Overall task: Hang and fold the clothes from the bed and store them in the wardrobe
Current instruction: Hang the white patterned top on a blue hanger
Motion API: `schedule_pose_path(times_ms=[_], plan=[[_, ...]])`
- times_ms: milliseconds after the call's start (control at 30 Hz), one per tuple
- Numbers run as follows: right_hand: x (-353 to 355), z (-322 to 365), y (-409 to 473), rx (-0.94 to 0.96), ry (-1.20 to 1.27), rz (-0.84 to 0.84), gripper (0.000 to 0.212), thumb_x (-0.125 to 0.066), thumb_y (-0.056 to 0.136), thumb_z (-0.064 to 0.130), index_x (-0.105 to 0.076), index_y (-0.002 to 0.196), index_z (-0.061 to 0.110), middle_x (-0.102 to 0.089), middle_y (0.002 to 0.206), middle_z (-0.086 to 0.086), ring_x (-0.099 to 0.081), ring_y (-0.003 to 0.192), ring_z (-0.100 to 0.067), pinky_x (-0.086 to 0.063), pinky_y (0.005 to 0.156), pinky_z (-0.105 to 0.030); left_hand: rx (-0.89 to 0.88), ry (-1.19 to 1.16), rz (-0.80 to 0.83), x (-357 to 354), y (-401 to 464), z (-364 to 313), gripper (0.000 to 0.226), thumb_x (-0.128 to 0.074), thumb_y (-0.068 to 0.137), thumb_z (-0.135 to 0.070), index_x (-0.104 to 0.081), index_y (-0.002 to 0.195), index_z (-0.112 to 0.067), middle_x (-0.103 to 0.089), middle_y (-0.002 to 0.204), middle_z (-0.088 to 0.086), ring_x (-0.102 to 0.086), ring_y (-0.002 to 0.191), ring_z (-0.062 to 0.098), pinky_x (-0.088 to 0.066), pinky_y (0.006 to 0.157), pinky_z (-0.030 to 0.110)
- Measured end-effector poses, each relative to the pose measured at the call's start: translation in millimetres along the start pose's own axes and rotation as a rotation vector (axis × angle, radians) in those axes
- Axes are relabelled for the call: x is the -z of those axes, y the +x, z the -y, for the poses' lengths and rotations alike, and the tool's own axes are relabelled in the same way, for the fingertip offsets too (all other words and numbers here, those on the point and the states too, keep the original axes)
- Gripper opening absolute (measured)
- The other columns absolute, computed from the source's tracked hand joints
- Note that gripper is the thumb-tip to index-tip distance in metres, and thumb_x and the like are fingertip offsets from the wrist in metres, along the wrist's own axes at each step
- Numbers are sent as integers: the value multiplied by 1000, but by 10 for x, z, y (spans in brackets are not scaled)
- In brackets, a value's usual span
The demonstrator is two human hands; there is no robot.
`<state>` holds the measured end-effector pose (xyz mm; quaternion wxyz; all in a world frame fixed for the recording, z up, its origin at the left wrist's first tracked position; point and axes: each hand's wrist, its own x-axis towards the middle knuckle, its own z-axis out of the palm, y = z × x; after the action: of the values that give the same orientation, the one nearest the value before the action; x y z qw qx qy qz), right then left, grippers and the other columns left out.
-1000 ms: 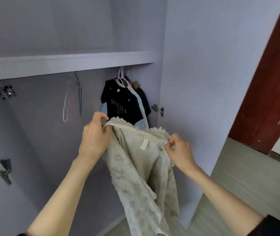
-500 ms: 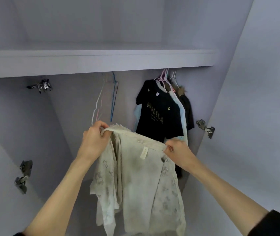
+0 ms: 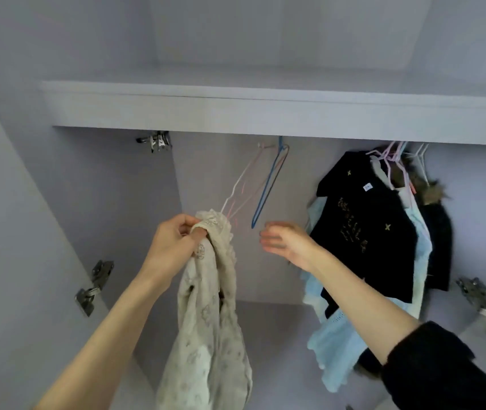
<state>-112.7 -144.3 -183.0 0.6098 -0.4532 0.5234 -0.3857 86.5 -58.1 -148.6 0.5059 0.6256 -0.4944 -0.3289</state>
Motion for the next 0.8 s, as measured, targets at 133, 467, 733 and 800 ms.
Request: schedule_pose_path(times_ms=[133,467,733,800], plan=[[-205,286,440,-1,159,-76,20,-49,97,15,-48,77,12,-46,71,-6,-44,61,-15,-41,65,-23,23,-47,-70,38,46,-37,12,-55,92,-9,-63,86,-16,-67,85,5,-61,69,9,-49,58,15],[-248,610,771,85,431,-212,35,-20,96,0,-48,95,22,-19,59,2,-14,29,-4,-10,30,-14,104,-46,-99,152,72,50,8,-56,92,-17,-63,90,-14,-67,89,6,-62,80,17,-48,74,30],[85,328,577,175,79,-417,26,-33,90,3,-55,93,16,-39,62,1,-30,47,-11,-24,33,-17,151,-7,-78,63,85,124,8,-59,87,-18,-65,82,-17,-67,85,4,-62,80,18,-48,76,32],[218,47,507,156,17,-478,18,-43,92,11,-53,77,16,-41,61,1,-34,50,-12,-28,43,-24,180,23,-69,27,79,166,8,-59,86,-17,-65,81,-16,-66,85,5,-62,80,19,-48,74,31]])
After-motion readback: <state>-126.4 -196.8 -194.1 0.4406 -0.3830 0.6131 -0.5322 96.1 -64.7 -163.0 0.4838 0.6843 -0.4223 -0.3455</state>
